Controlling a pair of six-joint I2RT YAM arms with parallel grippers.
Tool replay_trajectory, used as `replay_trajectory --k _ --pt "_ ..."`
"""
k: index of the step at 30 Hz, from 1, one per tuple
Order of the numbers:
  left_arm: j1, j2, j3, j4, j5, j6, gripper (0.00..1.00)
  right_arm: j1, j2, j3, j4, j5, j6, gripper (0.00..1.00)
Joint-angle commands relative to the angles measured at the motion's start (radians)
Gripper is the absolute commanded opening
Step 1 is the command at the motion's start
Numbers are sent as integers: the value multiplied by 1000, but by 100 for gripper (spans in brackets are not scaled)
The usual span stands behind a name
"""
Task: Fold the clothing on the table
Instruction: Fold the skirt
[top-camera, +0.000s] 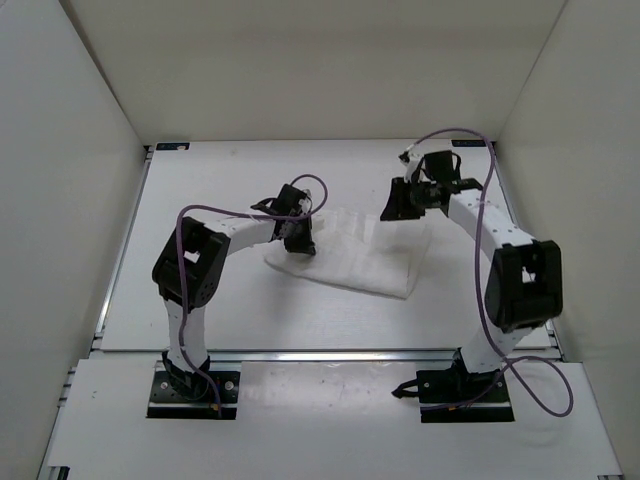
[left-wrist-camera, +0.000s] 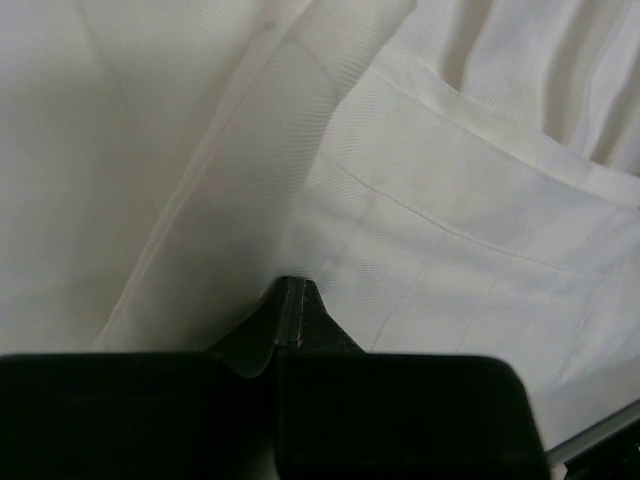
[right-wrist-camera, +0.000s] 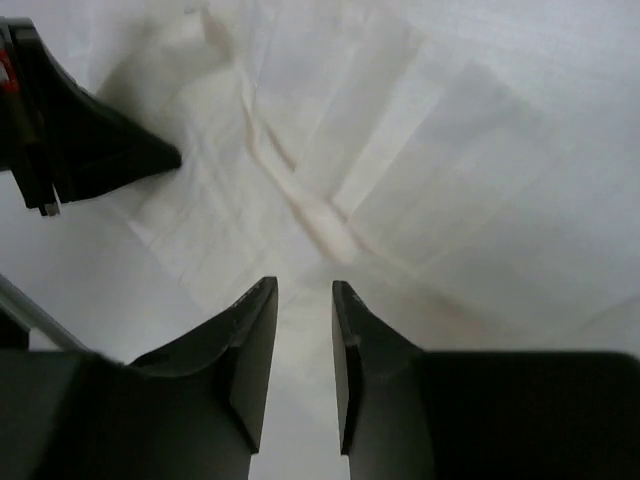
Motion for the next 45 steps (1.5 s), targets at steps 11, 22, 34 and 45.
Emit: replay_trajectory --k 11,22,34,45 --pt "-11 -229 -30 38 60 20 71 -82 -392 -449 -24 139 46 73" --pt "47 -345 -175 11 -78 87 97 -50 -352 -515 -50 342 42 90" --pt "21 -287 -188 -28 -157 161 61 -106 -322 -583 88 289 40 80" --pt "-2 -229 -167 -55 -192 182 43 -83 -197 -540 132 253 29 46"
